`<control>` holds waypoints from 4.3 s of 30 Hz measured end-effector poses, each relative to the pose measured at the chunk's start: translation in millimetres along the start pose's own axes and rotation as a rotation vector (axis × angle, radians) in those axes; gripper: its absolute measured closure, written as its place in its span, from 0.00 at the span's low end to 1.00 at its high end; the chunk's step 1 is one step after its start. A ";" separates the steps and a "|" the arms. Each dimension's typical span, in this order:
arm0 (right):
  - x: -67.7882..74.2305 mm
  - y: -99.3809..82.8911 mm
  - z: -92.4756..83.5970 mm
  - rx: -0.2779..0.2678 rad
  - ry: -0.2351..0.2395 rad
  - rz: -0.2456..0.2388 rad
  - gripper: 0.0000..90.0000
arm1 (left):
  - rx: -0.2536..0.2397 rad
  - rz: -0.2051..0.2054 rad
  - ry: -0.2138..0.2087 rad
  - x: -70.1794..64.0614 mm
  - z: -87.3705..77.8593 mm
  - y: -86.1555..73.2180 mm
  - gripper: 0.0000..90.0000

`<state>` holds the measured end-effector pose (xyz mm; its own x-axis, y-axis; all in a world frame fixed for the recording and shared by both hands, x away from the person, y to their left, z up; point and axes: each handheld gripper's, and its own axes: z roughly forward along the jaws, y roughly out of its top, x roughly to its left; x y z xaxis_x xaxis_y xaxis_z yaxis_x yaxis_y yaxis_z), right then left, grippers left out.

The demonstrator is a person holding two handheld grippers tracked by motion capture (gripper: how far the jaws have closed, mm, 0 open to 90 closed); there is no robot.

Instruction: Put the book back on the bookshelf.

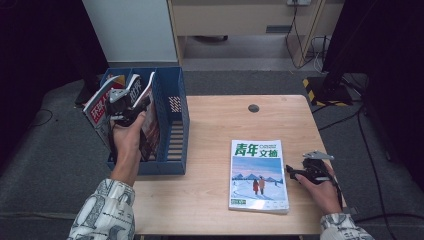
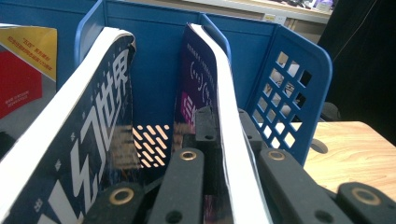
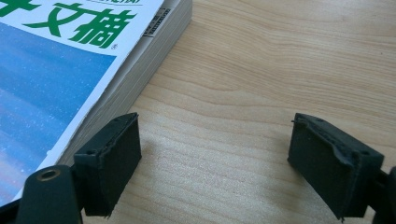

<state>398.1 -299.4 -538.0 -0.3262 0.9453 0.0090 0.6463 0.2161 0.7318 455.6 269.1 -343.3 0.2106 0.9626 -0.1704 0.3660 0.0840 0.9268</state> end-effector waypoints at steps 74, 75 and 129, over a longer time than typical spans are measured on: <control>0.2 0.2 0.4 0.000 0.000 -0.001 0.18 | 0.156 -0.015 0.000 19.8 -41.2 -17.5 0.73; 0.2 0.2 0.4 0.000 0.001 -0.001 0.18 | 0.158 -0.014 -0.003 20.2 -41.6 -18.5 0.73; 1.1 0.5 0.5 0.006 -0.001 0.000 0.17 | 0.199 0.032 -0.082 10.3 -64.6 -68.9 0.76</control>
<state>398.5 -298.2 -537.9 -0.3259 0.9454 0.0082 0.6505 0.2179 0.7276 373.9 289.9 -387.3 0.2946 0.9392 -0.1762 0.5281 -0.0063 0.8492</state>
